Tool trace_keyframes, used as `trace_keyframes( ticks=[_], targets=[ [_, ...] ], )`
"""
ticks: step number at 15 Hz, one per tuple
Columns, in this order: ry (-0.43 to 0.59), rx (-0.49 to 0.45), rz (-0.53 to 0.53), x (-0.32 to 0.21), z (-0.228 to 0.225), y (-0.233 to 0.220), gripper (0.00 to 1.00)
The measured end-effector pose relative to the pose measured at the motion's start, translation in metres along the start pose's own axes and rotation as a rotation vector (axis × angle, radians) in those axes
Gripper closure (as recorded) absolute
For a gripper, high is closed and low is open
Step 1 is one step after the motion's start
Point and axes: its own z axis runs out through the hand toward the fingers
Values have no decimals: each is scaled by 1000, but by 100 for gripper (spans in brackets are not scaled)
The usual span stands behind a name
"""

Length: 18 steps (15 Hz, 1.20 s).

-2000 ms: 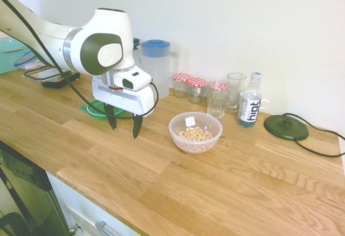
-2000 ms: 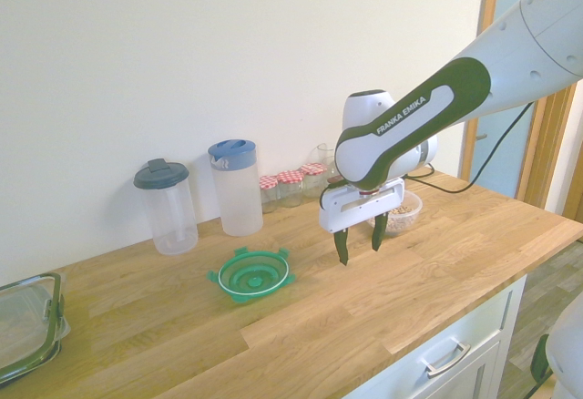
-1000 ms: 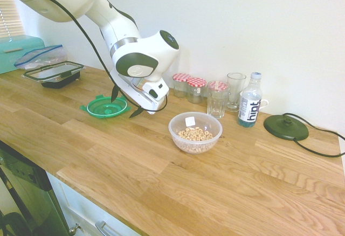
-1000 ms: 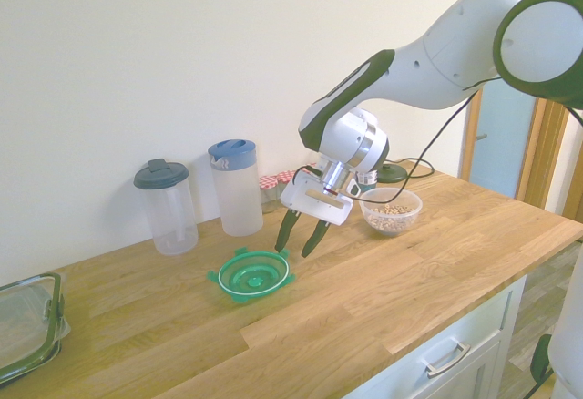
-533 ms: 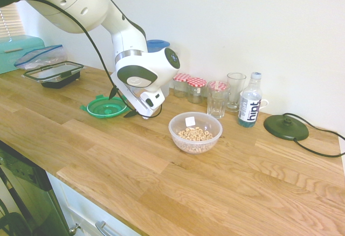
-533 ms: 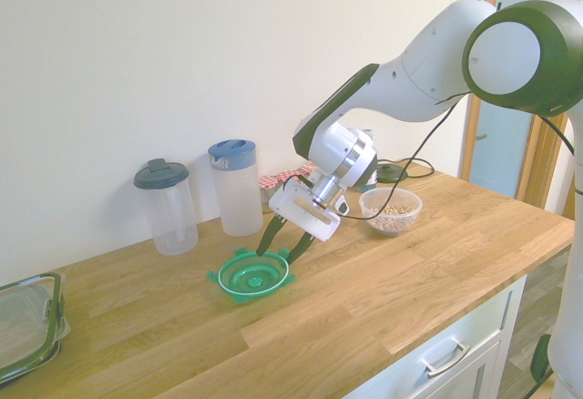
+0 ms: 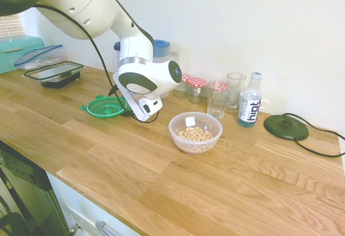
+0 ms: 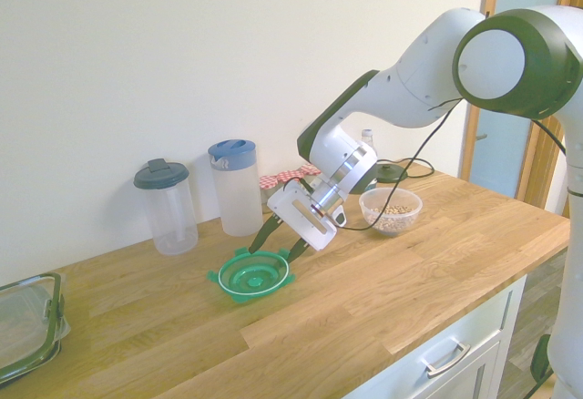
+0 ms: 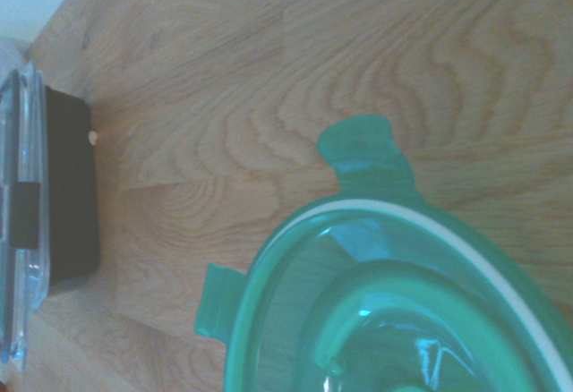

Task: Cover the lid of food container

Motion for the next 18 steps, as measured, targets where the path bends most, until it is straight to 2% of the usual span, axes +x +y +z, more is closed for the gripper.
trace_keyframes(
  ticks=[18],
  targets=[
    [-18, -15, 11, 2, 11, 6, 100]
  ],
)
